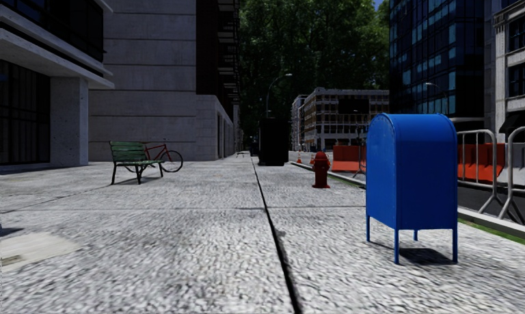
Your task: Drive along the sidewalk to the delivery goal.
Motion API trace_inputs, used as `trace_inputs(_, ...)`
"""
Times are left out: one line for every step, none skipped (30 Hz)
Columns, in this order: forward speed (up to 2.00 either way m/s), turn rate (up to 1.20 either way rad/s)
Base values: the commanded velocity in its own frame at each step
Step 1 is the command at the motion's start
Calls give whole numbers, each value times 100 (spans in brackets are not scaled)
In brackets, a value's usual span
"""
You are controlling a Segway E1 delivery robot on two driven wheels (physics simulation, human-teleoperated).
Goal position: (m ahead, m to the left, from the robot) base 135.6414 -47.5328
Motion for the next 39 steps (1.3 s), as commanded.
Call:
trace_inputs(200,29)
trace_inputs(200,29)
trace_inputs(200,29)
trace_inputs(200,30)
trace_inputs(200,30)
trace_inputs(200,30)
trace_inputs(200,30)
trace_inputs(200,30)
trace_inputs(200,27)
trace_inputs(200,0)
trace_inputs(200,0)
trace_inputs(200,0)
trace_inputs(200,0)
trace_inputs(200,0)
trace_inputs(200,0)
trace_inputs(200,0)
trace_inputs(200,0)
trace_inputs(200,0)
trace_inputs(200,0)
trace_inputs(200,0)
trace_inputs(200,0)
trace_inputs(200,0)
trace_inputs(200,0)
trace_inputs(200,0)
trace_inputs(200,0)
trace_inputs(200,0)
trace_inputs(200,0)
trace_inputs(200,0)
trace_inputs(200,0)
trace_inputs(200,0)
trace_inputs(200,0)
trace_inputs(200,0)
trace_inputs(200,0)
trace_inputs(200,0)
trace_inputs(200,0)
trace_inputs(200,0)
trace_inputs(200,0)
trace_inputs(200,0)
trace_inputs(200,0)
